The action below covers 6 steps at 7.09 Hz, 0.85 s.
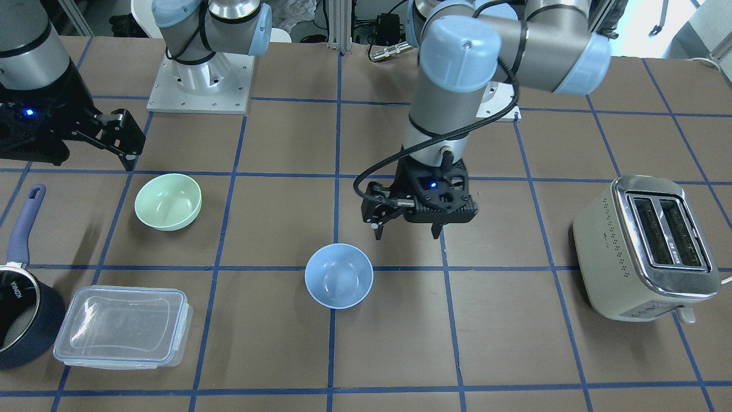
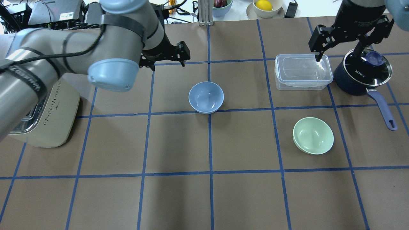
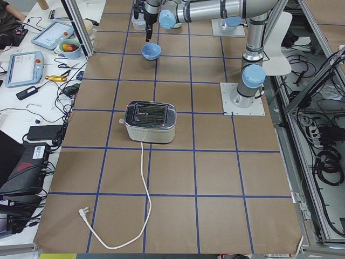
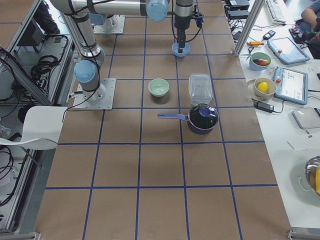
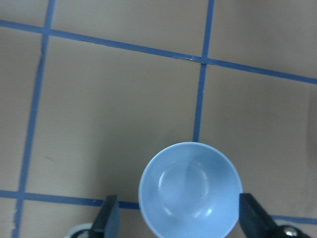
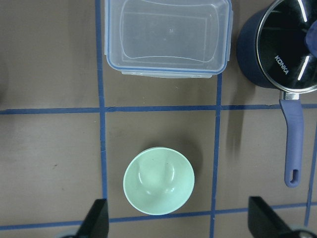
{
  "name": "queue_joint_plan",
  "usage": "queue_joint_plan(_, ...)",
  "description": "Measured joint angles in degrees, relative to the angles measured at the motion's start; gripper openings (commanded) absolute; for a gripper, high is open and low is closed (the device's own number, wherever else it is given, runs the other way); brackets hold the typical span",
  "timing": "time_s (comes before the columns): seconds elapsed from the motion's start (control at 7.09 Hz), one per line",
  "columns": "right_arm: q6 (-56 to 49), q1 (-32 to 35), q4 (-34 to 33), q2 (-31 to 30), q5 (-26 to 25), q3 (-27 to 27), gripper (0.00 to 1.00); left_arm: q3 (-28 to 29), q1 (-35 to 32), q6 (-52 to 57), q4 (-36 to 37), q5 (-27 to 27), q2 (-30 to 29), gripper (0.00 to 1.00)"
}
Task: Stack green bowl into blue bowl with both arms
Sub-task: 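Release the blue bowl at center and raise the left gripper while the right arm moves, then lower the right gripper onto the rim of the pale green bowl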
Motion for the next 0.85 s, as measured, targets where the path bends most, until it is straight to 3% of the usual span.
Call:
queue_joint_plan(0.14, -2.87, -3.62, -1.59, 0.13, -0.35, 3.96, 1.00, 0.06, 3.82, 6.87, -4.99, 0.01, 3.40, 1.00)
queue_joint_plan(0.42, -9.52, -10.94, -11.69, 0.23, -0.31, 16.10, 0.99, -0.02, 10.88, 17.58, -12.85, 0.31, 8.73, 1.00)
queue_joint_plan(0.56, -10.62, -13.24, -17.76, 0.33, 0.88, 22.45, 0.92, -0.18, 12.56, 19.24, -14.32, 0.59, 10.21, 1.00)
queue_joint_plan(0.71, -11.04, -14.59, -23.35, 0.53, 3.14, 28.21, 0.81, -0.42, 13.23, 19.70, -15.19, 0.75, 11.13, 1.00)
queue_joint_plan(0.85, -11.12, -15.19, -28.27, 1.15, 4.92, 32.70, 0.49, -0.57, 13.47, 19.74, -15.93, 0.87, 11.84, 1.00)
